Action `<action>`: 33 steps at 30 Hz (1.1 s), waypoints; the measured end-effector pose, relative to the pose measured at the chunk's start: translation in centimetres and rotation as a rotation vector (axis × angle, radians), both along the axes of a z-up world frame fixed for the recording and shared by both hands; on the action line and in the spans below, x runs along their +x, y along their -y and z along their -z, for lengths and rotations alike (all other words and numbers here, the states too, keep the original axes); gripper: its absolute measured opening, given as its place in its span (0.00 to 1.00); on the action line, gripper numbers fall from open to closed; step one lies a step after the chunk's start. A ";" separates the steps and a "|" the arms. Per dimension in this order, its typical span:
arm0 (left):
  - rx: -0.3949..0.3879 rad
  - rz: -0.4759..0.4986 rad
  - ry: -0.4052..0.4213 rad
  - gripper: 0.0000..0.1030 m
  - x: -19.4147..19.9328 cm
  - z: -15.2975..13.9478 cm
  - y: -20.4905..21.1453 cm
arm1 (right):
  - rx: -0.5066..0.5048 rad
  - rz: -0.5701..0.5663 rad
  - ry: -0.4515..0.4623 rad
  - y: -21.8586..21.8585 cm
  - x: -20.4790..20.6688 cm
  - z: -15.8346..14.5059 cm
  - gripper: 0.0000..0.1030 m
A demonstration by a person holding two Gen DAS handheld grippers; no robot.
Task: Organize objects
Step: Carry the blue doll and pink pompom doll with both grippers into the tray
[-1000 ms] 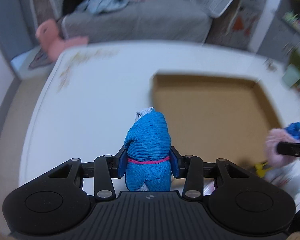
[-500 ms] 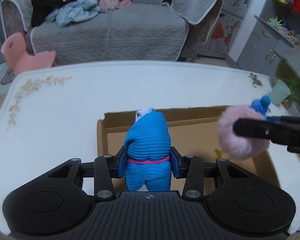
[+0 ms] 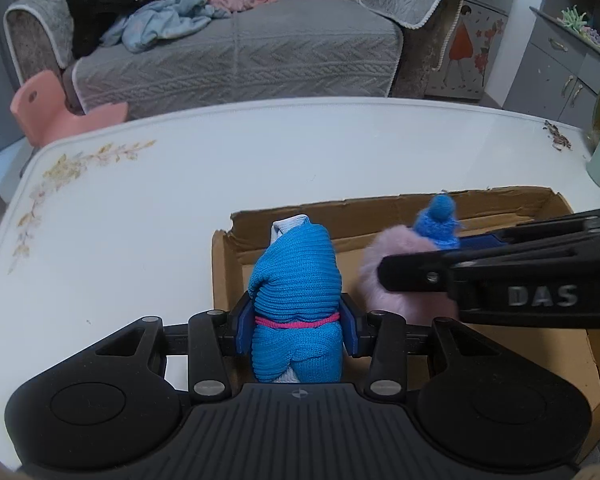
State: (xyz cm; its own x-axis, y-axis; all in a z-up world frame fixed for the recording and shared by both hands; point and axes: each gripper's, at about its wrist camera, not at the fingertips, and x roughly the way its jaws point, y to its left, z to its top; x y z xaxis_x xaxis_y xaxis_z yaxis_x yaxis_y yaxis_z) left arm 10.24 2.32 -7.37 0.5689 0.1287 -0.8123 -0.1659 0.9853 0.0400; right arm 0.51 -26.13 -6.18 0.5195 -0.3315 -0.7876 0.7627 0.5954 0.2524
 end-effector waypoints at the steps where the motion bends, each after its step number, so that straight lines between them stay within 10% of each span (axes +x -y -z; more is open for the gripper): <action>1: 0.007 0.005 0.005 0.47 0.0 0.0 0.1 | -0.003 -0.003 -0.015 0.1 0.3 0.2 0.29; 33: 0.053 0.037 -0.048 0.82 -0.3 -0.7 2.3 | -0.012 0.097 -0.100 1.2 1.2 -1.0 0.40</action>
State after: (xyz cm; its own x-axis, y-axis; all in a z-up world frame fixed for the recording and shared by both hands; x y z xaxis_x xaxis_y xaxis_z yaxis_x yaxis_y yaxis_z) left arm 9.91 0.04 -6.70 0.5343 0.1516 -0.8316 -0.1260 0.9871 0.0990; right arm 1.71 -27.29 -5.22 0.4040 -0.3861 -0.8293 0.8377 0.5203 0.1658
